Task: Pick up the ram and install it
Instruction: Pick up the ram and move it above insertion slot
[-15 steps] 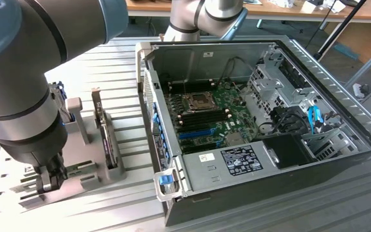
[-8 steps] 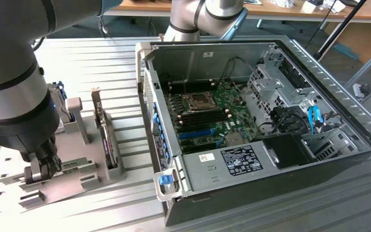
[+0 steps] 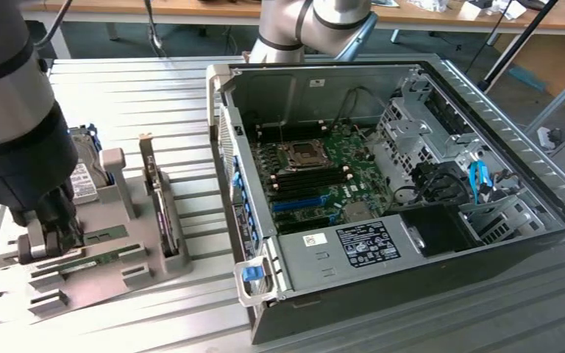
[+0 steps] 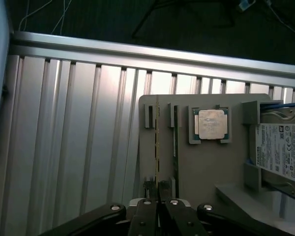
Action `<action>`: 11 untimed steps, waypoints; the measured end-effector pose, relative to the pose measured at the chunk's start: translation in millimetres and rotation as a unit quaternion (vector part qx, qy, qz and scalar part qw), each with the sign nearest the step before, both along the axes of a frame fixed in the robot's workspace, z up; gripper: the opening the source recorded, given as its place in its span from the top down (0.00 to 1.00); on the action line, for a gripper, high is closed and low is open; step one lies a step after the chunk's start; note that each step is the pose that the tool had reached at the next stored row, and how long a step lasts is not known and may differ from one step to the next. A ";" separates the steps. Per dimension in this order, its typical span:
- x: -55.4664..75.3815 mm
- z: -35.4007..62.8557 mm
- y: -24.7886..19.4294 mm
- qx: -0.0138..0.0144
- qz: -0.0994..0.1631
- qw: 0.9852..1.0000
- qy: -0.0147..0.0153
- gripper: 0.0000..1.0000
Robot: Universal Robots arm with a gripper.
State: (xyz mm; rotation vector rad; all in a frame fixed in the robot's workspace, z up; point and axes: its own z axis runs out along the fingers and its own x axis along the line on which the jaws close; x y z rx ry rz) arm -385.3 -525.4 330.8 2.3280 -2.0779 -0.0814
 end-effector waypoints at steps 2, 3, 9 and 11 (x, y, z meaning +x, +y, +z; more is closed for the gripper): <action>0.0 7.7 0.0 0.000 0.000 1.000 0.000 0.87; 0.0 11.1 0.0 0.000 0.000 1.000 0.000 0.87; 0.0 30.9 0.0 0.000 0.000 1.000 0.000 0.87; 0.0 37.0 0.0 0.000 0.000 1.000 0.000 0.87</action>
